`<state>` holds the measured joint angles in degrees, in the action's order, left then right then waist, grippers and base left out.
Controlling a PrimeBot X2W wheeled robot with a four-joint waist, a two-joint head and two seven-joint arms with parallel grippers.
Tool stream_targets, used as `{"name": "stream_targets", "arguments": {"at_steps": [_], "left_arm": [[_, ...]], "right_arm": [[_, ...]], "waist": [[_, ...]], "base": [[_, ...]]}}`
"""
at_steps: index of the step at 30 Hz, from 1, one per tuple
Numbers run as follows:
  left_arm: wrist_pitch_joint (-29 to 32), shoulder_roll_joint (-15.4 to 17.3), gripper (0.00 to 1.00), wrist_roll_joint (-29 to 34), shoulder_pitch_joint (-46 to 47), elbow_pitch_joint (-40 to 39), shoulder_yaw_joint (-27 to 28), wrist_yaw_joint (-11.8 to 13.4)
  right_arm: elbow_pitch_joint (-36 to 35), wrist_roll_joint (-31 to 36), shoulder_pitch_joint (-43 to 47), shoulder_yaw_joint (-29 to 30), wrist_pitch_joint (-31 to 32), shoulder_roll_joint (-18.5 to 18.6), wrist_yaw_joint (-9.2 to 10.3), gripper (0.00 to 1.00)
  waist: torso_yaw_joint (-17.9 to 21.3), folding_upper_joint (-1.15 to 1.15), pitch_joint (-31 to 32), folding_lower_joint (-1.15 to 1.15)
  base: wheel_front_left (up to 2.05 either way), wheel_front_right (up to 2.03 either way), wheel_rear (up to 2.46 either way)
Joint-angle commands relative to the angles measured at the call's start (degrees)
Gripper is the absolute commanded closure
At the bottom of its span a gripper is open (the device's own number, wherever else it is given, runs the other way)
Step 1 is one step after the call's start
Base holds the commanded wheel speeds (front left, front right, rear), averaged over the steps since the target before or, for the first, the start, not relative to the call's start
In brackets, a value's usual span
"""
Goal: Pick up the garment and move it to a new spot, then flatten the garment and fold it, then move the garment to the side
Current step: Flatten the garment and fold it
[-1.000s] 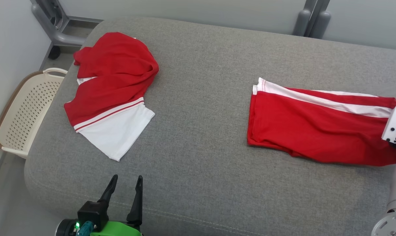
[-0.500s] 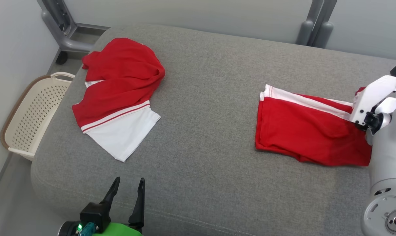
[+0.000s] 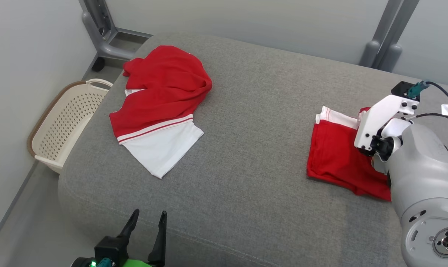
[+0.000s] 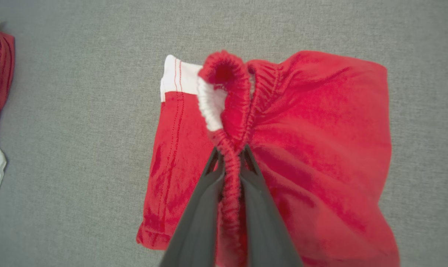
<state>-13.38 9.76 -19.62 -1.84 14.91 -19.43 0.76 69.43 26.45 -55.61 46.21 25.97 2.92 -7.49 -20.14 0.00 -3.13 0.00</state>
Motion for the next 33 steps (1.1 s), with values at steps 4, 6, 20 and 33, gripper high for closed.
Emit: {"name": "stream_targets", "arguments": {"at_steps": [4,6,20,33], "left_arm": [[0.4,0.6,0.00,0.1,-1.0,-0.3,-0.6,-0.1],[0.6,0.7,0.00,0.3,-1.1,-0.4,-1.0,-0.1],[1.5,0.4,0.00,0.4,-1.8,-0.5,-3.5,-0.5],[1.3,0.9,0.00,-0.4,-3.0,-1.7,-3.6,0.6]], "right_arm": [[1.7,0.8,0.1,1.1,-1.4,0.1,0.01,1.00],[1.7,1.3,0.5,2.1,-1.6,0.0,0.01,1.00],[-0.8,8.1,2.1,10.7,-2.7,0.0,0.01,1.00],[1.3,10.9,0.0,14.5,-7.2,0.1,0.01,0.00]], "waist": [[-2.4,0.00,1.4,0.00],[-3.3,0.00,1.6,0.00],[-8.8,0.00,1.2,0.00],[-10.3,0.00,1.2,0.00]], "base": [[0.00,0.00,0.00],[0.00,0.00,0.00],[0.00,0.00,0.00],[0.00,0.00,0.00]]}}
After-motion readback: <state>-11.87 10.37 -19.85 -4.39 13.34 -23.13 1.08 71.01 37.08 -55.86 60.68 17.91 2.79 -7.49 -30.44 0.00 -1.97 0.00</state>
